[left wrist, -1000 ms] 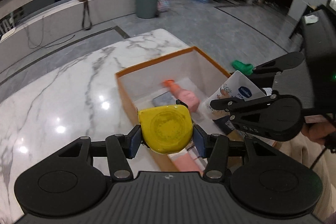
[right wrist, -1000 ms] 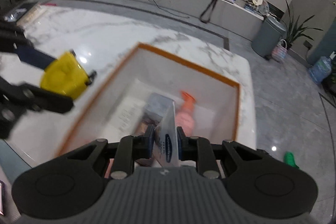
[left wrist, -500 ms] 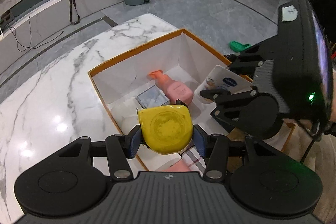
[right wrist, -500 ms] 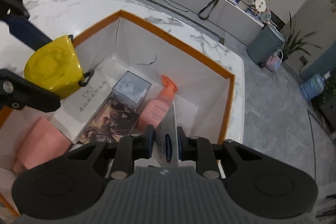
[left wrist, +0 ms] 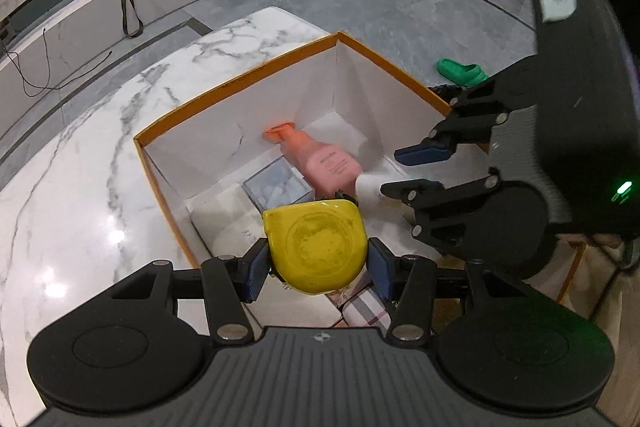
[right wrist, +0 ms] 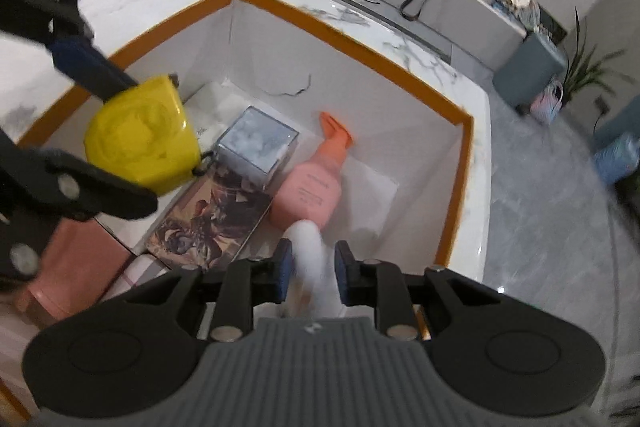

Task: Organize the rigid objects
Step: 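Lower the tape measure and white tube into the orange box, open both grippers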

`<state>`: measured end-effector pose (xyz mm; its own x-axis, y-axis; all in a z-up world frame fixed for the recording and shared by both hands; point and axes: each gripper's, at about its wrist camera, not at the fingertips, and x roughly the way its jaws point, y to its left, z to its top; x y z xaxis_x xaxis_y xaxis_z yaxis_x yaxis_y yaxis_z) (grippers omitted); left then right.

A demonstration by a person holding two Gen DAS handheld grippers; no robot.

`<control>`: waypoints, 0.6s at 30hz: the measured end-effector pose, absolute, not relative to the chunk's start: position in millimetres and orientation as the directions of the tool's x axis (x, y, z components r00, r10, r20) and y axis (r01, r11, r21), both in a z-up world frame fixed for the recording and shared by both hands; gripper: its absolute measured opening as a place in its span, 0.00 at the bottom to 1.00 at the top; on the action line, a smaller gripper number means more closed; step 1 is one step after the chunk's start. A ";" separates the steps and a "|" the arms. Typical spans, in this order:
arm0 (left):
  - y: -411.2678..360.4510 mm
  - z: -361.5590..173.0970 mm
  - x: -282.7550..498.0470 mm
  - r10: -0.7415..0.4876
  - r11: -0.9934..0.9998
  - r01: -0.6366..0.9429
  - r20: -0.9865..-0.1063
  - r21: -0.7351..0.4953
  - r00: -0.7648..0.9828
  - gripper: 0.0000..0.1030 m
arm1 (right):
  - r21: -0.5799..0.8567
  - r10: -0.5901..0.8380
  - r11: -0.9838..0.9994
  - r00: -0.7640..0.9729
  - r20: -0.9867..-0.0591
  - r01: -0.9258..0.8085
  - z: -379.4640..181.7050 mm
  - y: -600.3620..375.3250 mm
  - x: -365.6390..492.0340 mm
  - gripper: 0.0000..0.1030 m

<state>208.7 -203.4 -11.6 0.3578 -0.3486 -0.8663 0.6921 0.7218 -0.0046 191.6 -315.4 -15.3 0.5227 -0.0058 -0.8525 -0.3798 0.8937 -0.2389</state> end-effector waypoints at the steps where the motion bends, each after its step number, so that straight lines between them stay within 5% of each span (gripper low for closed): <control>1: -204.7 -12.6 209.4 -0.348 0.722 0.691 -0.867 -0.006 0.356 0.57 | -0.228 0.001 0.899 0.523 -0.853 -0.374 -13.2 -318.0 191.7 0.21; 18: -238.2 -42.4 217.7 -0.364 0.744 0.653 -0.905 -0.141 0.219 0.57 | -0.136 0.077 0.938 0.575 -0.815 -0.319 1.0 -351.2 188.8 0.21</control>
<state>217.7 -238.2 -42.4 0.2185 -0.3638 -0.9055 0.6531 0.7440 -0.1413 188.8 -351.2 1.0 0.5746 0.0769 -0.8148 -0.3189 0.9379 -0.1364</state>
